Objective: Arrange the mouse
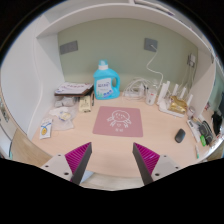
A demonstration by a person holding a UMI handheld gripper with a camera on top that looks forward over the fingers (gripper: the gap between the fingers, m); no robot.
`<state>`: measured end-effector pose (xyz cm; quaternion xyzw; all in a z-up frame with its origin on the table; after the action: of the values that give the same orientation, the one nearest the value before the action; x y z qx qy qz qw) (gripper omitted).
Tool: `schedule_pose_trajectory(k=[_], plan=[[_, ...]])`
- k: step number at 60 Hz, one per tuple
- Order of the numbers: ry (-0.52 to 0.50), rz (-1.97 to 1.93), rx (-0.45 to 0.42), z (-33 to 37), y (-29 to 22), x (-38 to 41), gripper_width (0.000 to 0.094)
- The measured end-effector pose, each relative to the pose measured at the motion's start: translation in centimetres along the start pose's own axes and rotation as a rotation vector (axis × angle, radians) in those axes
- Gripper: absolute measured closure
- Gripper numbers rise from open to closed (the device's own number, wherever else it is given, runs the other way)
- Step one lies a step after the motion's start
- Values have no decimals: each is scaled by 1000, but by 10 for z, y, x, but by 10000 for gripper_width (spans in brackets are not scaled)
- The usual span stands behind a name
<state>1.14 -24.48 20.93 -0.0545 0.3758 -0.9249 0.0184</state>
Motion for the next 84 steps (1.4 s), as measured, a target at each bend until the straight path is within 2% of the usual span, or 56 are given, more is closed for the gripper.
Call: schedule_pose_trajectory(k=[15,31,44,60,68,74,84], plan=[[74,-52,16,-38,59,-166,90],[146,-55,-111,-101,61,-327,92],[115,-119,-124,-170,41,-375,94],[118,-153,-155,-214,-3,-380,103],[165,-128,-160,-228,-14,-382,249],[153,-112,-159,-234,-18,-375,455],[168,-76,-129,-233,-19,-374,534]])
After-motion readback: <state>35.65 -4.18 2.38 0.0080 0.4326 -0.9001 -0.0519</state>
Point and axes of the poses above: the point between the fingertips, and its own axes, seen from behind it with the camera up: x to the left, y down, z backward, against the way the camera looks, the point moved 6 cm from there along z, backward, against the way the camera looks, and after that the axes turned 7 degrees about -z, right-handed, at the moved point
